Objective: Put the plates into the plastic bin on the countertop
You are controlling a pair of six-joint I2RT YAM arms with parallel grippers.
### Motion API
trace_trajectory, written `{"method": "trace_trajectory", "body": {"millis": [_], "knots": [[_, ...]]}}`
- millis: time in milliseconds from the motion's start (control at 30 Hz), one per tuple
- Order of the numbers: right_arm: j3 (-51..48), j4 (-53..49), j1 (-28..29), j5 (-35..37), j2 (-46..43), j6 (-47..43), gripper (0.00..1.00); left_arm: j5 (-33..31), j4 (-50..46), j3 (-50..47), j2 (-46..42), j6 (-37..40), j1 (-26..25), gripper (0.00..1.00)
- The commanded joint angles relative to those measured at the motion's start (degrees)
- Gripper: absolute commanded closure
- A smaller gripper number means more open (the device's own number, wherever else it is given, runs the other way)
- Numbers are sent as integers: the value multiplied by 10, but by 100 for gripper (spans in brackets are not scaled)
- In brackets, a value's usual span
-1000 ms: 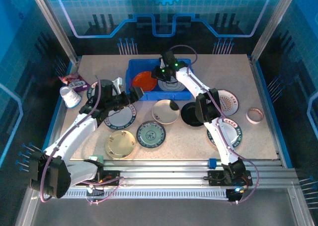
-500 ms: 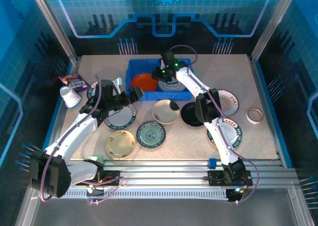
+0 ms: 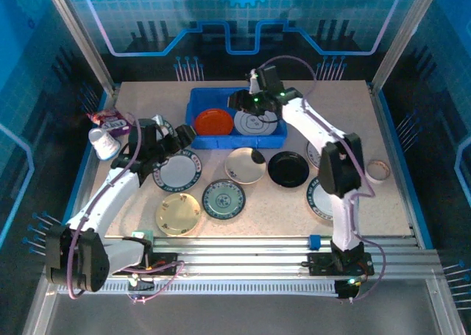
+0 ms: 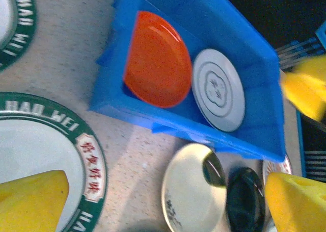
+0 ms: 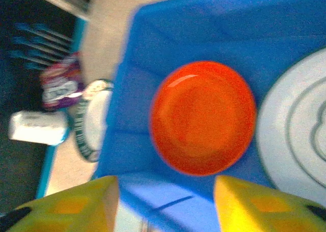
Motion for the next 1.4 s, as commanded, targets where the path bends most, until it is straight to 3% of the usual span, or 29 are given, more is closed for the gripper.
{"method": "trace_trajectory", "body": {"millis": [0, 300, 500, 733, 833, 1167, 1367], "knots": [[-76, 105, 6, -59, -64, 17, 43, -22, 0, -13, -1, -6, 34, 1], [-236, 211, 25, -65, -140, 75, 44, -7, 2, -22, 54, -55, 134, 4], [-240, 202, 24, -61, -134, 68, 44, -4, 14, -34, 70, -74, 186, 6], [-241, 212, 24, -63, -129, 68, 42, -57, -6, -48, 81, -64, 219, 6], [-245, 218, 23, -58, -132, 73, 42, -40, 20, -60, 84, -68, 235, 6], [-238, 224, 19, -71, -124, 84, 46, -2, 107, -68, 146, -93, 253, 31], [-236, 227, 13, -82, -118, 92, 47, 9, 137, -57, 193, -102, 255, 41]]}}
